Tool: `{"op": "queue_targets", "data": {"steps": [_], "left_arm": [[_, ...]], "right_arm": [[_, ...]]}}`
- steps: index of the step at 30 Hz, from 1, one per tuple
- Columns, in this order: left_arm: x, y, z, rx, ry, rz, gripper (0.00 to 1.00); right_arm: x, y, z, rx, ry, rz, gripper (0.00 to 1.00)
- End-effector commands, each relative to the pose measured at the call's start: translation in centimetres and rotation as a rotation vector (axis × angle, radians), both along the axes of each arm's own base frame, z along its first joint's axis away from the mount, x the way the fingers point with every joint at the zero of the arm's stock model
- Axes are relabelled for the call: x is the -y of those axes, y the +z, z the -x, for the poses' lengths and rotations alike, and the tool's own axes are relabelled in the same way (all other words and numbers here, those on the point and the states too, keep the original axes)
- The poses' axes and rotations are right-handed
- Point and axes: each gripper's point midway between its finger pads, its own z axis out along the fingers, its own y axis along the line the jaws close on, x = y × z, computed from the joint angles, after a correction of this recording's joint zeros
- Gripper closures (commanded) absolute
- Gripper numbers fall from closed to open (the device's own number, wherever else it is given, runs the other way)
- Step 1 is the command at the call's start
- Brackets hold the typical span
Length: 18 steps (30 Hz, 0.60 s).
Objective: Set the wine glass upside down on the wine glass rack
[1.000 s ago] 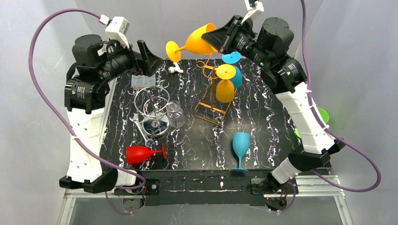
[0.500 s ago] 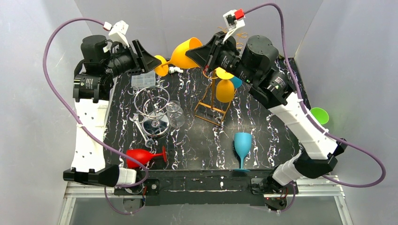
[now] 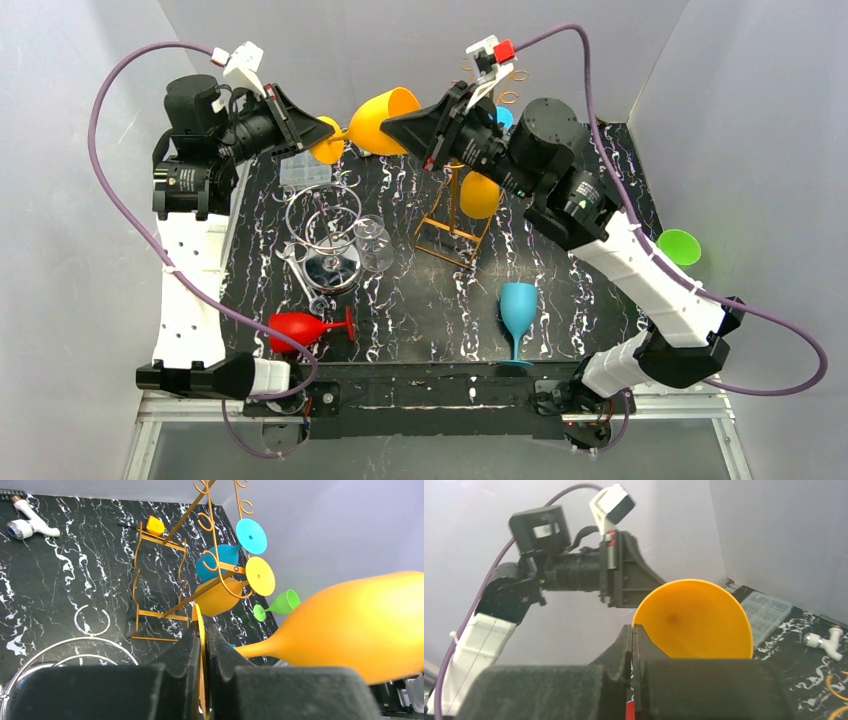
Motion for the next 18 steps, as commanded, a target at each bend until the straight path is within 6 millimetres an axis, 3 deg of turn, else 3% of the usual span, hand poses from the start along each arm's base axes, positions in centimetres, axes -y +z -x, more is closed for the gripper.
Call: {"op": "queue_targets", "data": {"steps": [1,2,6,7,8,9,10,14,18], "left_arm": [[0.1,2.4,1.8,0.068,-0.041,0.038,1.00],[-0.1,2.6,1.7,0.075,-0.035,0.036,1.00],[-0.6,3.9,1.6,0.157,-0.032,-0.019,1.00],[-0.8,4.4,1.5,0.196,-0.033,-0.048,1.00],[-1.0,5.0,1.5,0.248,-0.036,-0.086,1.00],[-1.1,5.7,1.6,0.310,-0.045,-0.133,1.00],[-1.3,6.4,1.9,0.378,-0.052,-0.178,1.00],[-2.3,9.1,2.7,0.723,-0.062,-0.417,1.00],[-2.1,10.4,4.8,0.985,-0.117,-0.595,1.00]], "right_arm": [[1.4,2.8,1.4,0.096,-0.049,-0.073,0.99],[1.1,2.5,1.6,0.100,-0.048,-0.062,0.99],[0.1,0.8,2.3,0.084,-0.007,-0.006,0.58],[0.2,0.2,2.5,0.072,0.001,0.015,0.45],[0.4,-0.2,2.7,0.064,0.008,0.032,0.23],[0.7,-0.9,3.0,0.051,0.012,0.058,0.07],[1.1,-1.7,3.3,0.033,0.018,0.092,0.02],[2.8,-4.0,4.7,-0.021,0.046,0.204,0.02],[3.7,-4.8,6.4,-0.033,0.107,0.263,0.02]]}}
